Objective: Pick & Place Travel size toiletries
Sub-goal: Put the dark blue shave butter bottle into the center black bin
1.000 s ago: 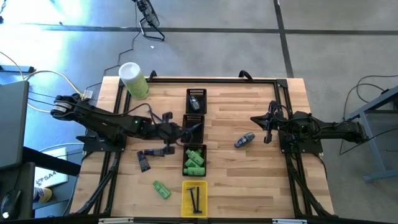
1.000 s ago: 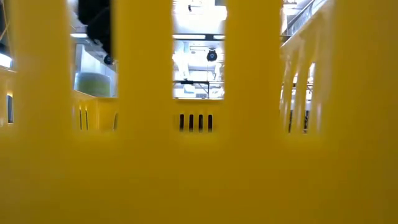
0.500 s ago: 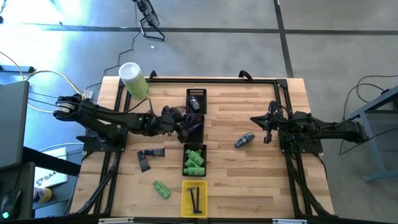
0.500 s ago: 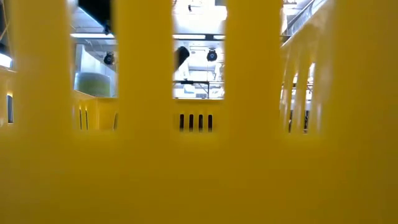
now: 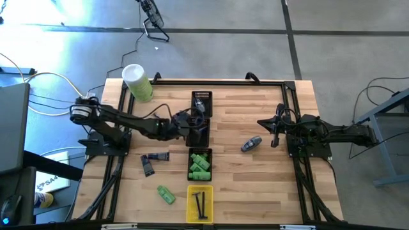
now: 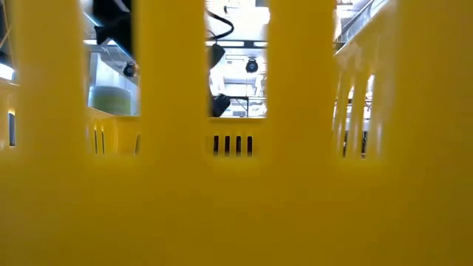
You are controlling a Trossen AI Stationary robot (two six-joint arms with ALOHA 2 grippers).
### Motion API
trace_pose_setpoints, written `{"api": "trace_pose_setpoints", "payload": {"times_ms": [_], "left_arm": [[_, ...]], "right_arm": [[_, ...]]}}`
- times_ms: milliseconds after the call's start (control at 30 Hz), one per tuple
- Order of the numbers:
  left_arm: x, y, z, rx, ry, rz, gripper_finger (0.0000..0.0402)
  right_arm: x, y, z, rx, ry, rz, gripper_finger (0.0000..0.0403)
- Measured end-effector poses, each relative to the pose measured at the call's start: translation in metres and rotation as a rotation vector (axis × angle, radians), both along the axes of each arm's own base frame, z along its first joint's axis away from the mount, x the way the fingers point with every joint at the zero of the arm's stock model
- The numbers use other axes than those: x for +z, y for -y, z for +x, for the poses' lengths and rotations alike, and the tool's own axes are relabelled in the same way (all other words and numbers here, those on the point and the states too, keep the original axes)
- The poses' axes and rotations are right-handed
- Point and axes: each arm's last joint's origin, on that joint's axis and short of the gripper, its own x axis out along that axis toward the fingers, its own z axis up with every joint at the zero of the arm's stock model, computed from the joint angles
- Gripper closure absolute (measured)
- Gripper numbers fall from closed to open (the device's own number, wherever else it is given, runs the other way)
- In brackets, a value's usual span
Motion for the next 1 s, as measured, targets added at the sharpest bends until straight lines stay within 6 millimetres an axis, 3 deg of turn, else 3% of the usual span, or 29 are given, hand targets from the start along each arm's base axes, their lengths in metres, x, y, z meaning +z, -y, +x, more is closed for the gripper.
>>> {"api": "trace_pose_setpoints", "payload": {"times_ms": [733,1000], "left_arm": [[-0.0033,0.0001,0.0032,-0.004,0.004,0.005,0.0302],[-0.0034,0.0004,0.0034,-0.017,0.004,-0.004,0.0252]], "right_arm": [[-0.0008,0.0005,-0.0001,-0.019,-0.007,0.0,0.0401],[-0.0008,0.0005,-0.0001,-0.019,-0.007,0.0,0.0401]]}}
